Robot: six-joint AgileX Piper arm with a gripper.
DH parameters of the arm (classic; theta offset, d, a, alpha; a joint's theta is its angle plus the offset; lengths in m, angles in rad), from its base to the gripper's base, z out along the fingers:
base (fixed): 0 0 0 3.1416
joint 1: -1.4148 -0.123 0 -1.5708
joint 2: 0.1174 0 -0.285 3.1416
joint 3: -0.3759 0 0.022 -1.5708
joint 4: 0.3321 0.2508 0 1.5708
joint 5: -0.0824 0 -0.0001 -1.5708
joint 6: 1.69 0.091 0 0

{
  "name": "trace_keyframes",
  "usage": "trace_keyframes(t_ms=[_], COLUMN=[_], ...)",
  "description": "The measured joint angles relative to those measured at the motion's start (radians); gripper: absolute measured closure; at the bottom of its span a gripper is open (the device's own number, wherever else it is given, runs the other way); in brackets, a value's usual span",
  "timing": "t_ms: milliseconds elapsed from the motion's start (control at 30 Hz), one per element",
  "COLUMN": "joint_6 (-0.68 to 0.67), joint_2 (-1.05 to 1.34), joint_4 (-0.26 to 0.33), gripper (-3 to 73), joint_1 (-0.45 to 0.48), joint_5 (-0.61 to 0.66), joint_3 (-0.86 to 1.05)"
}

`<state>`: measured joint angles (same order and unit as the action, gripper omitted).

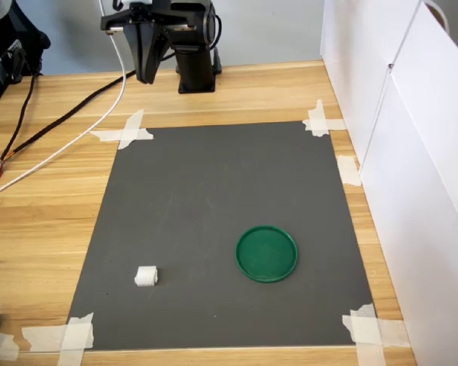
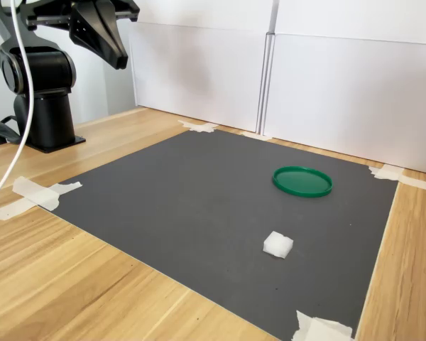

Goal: Grasp a white terminal and put it in the green lid.

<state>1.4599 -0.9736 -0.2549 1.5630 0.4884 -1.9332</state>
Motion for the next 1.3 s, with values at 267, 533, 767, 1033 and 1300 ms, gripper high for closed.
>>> trace_keyframes(t_ms=[267,533,767,1033,1300], joint_6=[-0.066,-0.219,-0.402,-0.712,-1.011], joint_2=[-0.320,-0.560,-0.692,-0.870,-0.981], joint_4=[-0.036,-0.053,-0.057,-0.052,0.018], gripper=[71.6,71.6,71.6,71.6,71.0], joint_1=[0.000,0.000,0.000,0.011,0.016], joint_5=[-0.022,0.152,0.288,0.353,0.544], joint_3=[-0.200,-0.471,-0.661,-0.868,-0.969])
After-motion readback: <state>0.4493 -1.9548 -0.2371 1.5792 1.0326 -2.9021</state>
